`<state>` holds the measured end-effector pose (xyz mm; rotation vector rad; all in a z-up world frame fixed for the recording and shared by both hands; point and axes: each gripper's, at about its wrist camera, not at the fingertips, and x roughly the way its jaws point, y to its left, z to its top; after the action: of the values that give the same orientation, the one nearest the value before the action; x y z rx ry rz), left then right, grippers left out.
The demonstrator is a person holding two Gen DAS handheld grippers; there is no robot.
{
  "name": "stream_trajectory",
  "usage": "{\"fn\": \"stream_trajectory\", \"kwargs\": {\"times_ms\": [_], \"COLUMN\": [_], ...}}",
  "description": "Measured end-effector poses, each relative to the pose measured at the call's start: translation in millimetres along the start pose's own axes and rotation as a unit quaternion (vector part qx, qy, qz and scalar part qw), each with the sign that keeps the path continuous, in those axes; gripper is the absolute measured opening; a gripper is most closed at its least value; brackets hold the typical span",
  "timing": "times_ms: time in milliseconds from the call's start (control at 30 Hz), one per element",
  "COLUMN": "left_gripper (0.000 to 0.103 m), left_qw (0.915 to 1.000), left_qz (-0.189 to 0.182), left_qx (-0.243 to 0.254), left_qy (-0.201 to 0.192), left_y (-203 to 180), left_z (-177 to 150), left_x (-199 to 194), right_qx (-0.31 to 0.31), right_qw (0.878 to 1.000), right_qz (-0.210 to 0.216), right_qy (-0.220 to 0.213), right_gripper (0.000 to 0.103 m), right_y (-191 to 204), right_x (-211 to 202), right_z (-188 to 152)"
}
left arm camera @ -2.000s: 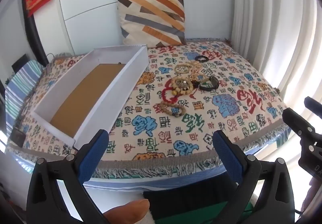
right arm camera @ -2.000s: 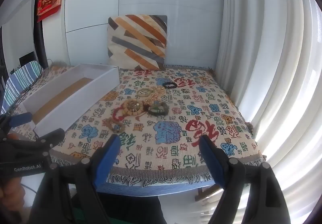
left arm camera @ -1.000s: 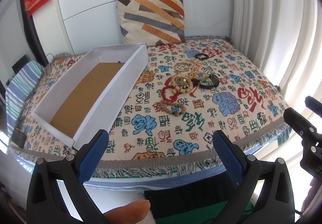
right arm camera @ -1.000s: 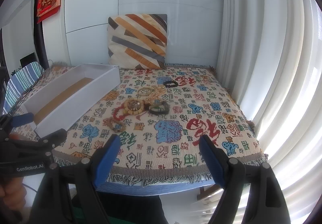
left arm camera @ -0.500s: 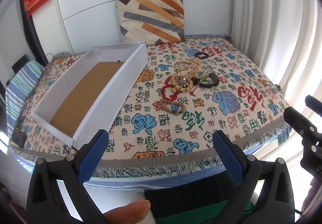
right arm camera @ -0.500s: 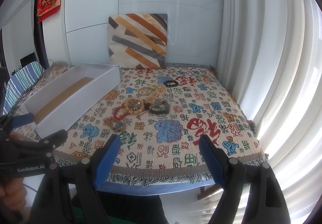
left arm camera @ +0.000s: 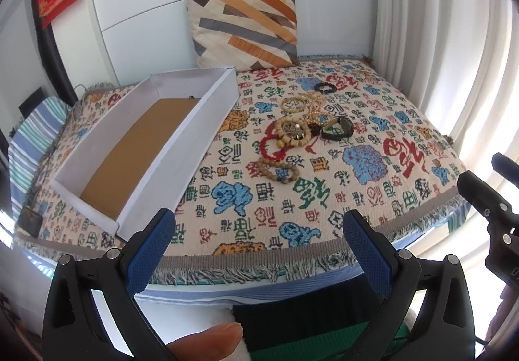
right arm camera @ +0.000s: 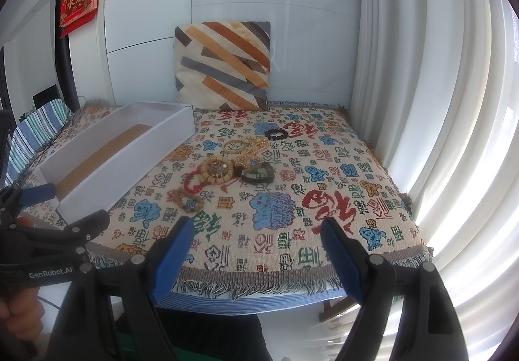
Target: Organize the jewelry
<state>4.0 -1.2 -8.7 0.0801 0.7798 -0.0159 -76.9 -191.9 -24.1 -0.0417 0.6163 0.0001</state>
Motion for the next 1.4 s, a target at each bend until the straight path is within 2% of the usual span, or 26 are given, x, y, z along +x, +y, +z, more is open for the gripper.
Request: {"fn": "stream_trajectory", "kwargs": {"times_ms": [1400], "left_gripper": [0.102], "left_qw": [1.0], "left_qz": [0.002], "left_qx": [0.002], "left_qy": [0.002], "left_y": [-0.4], "left_z": [-2.0], "left_x": [2.4], "right_qx": [0.001], "right_qw": [1.0], "right_qz": [0.001], "right_qy": [0.002], "right_gripper": [0.082], "right_y": [-1.0], "right_x": [3.7], "right_z": [2.6]}}
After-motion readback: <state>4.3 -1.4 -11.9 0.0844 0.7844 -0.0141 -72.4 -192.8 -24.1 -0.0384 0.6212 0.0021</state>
